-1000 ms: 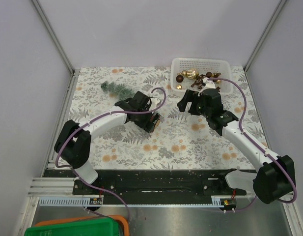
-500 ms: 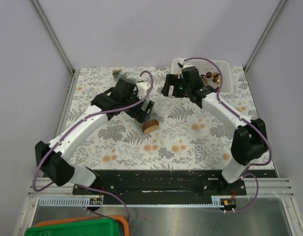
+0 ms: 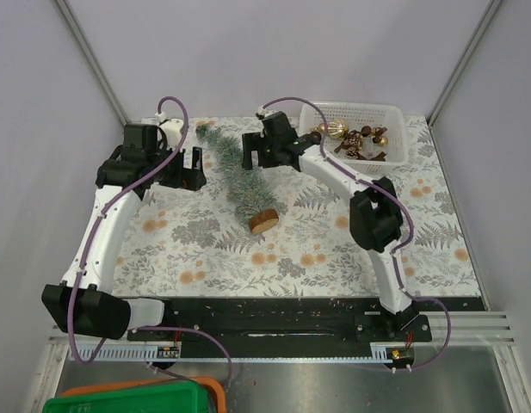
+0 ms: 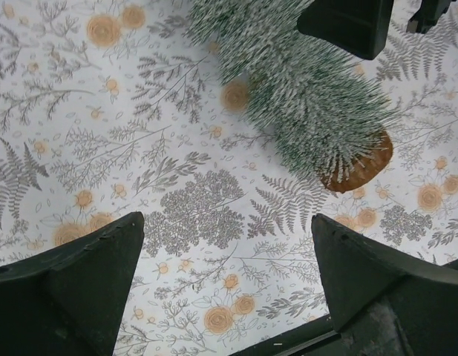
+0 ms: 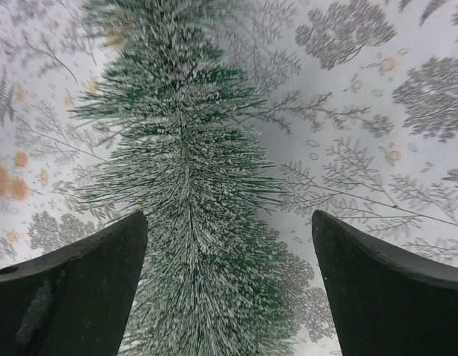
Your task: Decorate the small christmas tree
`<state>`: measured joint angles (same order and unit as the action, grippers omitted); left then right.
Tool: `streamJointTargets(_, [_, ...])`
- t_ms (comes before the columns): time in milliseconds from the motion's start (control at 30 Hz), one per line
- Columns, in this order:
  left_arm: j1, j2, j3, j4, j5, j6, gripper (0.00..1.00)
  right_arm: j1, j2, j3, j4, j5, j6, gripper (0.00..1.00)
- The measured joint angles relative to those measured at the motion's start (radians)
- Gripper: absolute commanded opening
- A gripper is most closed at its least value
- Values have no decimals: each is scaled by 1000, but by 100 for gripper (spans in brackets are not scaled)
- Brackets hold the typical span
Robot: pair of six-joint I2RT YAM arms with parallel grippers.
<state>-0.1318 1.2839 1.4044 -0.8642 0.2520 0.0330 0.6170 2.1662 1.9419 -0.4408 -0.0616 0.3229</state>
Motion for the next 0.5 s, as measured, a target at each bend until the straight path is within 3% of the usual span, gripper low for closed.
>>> streamJointTargets(267, [63, 0, -66, -10, 2, -1, 99, 37, 137, 63, -90, 18, -8, 98])
streamJointTargets(500, [64, 0, -87, -6, 1, -1, 99, 36, 137, 63, -79, 3, -10, 81])
